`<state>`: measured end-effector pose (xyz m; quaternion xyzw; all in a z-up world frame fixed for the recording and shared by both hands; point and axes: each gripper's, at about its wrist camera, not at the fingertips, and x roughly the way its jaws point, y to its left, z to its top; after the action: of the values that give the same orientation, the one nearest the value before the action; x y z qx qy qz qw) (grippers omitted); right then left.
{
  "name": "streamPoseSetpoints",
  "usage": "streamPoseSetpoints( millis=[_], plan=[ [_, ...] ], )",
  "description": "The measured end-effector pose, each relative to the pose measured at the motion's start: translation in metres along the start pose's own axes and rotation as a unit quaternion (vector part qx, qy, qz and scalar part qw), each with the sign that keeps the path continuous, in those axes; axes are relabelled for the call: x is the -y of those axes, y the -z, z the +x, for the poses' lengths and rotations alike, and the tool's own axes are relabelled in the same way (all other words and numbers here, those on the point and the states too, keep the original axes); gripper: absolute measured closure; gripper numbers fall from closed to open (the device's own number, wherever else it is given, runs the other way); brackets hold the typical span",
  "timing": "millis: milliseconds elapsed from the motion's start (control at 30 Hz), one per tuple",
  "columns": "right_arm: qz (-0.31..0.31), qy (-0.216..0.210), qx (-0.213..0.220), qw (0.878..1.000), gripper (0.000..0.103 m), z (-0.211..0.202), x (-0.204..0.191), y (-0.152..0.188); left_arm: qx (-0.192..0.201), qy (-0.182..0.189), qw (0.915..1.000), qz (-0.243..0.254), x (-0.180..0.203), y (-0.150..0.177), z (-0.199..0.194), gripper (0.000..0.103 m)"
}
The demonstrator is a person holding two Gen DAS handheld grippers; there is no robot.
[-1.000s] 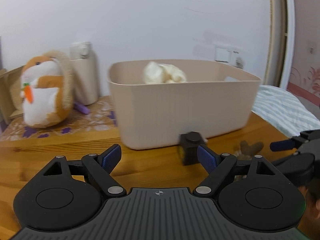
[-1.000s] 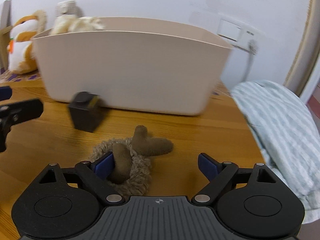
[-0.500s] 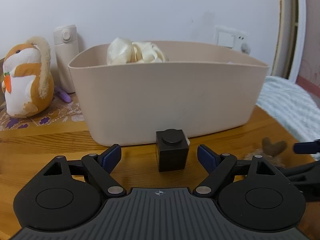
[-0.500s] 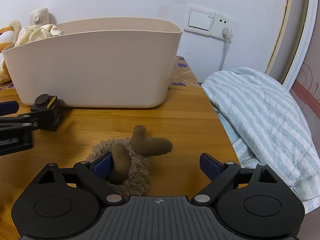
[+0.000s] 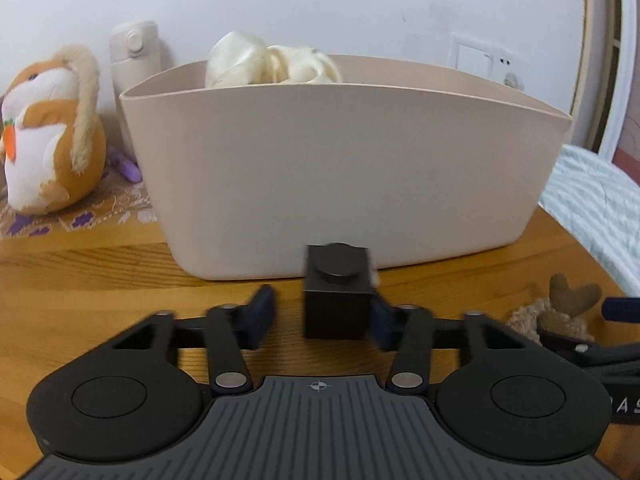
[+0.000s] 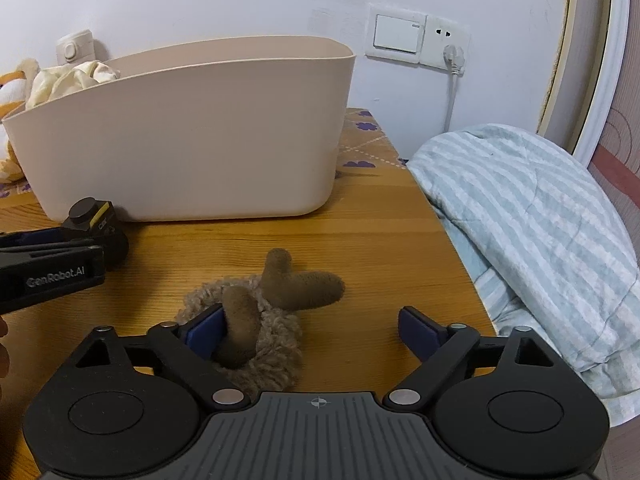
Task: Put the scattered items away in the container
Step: 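Grasp the black cube with left gripper while right grasps the brown fuzzy ring toy, then carry the black cube and ring toy into the basket and open both grippers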
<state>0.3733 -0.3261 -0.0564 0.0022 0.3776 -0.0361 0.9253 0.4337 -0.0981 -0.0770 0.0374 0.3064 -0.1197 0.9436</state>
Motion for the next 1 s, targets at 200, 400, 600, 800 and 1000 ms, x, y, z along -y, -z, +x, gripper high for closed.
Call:
streamPoseSetpoints(
  millis=[200, 400, 600, 800, 1000],
  plan=[
    [-0.006, -0.023, 0.003, 1.000, 0.042, -0.004, -0.004, 0.001, 0.002, 0.009, 0.9999, 0.010, 0.000, 0.005, -0.007, 0.071],
    [-0.013, -0.031, 0.002, 0.999, 0.075, -0.010, -0.009, 0.002, 0.001, 0.015, 0.9997, 0.019, 0.002, 0.013, -0.019, 0.071],
    [0.000, -0.032, 0.003, 0.999, 0.080, -0.018, -0.009, 0.008, 0.006, 0.017, 0.9995, 0.024, 0.004, 0.018, -0.035, 0.071],
    [0.009, -0.036, 0.020, 0.999, 0.081, -0.036, -0.002, 0.011, 0.024, 0.026, 0.9990, 0.027, 0.003, 0.015, -0.058, 0.071],
    [0.009, -0.042, 0.048, 0.998, 0.081, -0.064, 0.003, 0.006, 0.049, 0.022, 0.9976, 0.044, 0.002, 0.011, -0.083, 0.071]
  ],
)
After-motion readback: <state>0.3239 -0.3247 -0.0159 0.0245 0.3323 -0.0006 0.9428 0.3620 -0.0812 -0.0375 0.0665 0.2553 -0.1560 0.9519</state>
